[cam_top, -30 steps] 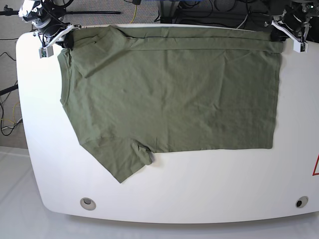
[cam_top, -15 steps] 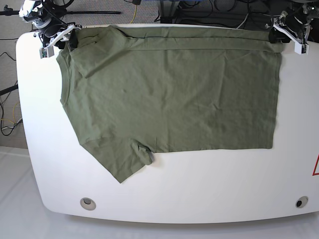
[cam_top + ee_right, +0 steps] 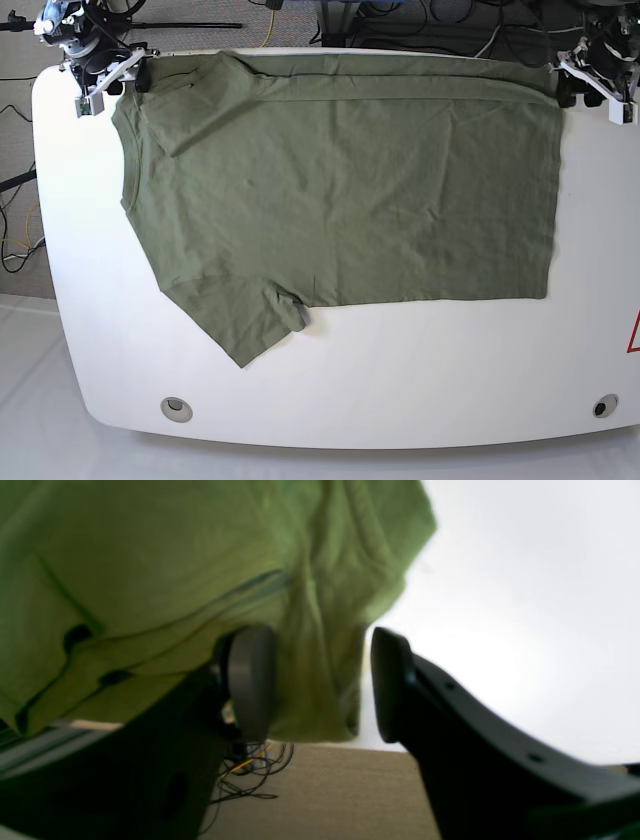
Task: Fold the T-shirt properly
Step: 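Open both grippers and release the strip edge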
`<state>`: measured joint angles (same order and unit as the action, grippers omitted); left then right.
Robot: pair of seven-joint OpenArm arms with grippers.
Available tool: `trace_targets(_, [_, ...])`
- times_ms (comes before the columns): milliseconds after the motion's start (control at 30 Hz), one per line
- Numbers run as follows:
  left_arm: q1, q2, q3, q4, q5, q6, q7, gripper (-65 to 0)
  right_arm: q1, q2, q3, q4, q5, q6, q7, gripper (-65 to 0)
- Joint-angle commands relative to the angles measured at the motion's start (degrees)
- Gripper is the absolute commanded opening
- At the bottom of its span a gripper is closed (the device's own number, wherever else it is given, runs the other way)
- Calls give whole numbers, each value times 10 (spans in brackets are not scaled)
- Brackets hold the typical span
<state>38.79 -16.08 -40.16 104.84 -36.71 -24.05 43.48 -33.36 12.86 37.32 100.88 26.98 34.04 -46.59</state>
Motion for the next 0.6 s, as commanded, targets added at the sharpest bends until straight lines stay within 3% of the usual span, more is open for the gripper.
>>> trace_targets(0, [-7,-13,-16,16,-6,0,-5,-352,-2,8,14,22,9,0,6,-345])
trace_targets(233, [-50,-37,-61,10,-13,-5,3,-366,6,7,33,51,7,-2,6,-338])
trace_targets(567, [-84,-64,-60,3,-15,-3,8,-364,8,6,61,88,10,0,8,-341])
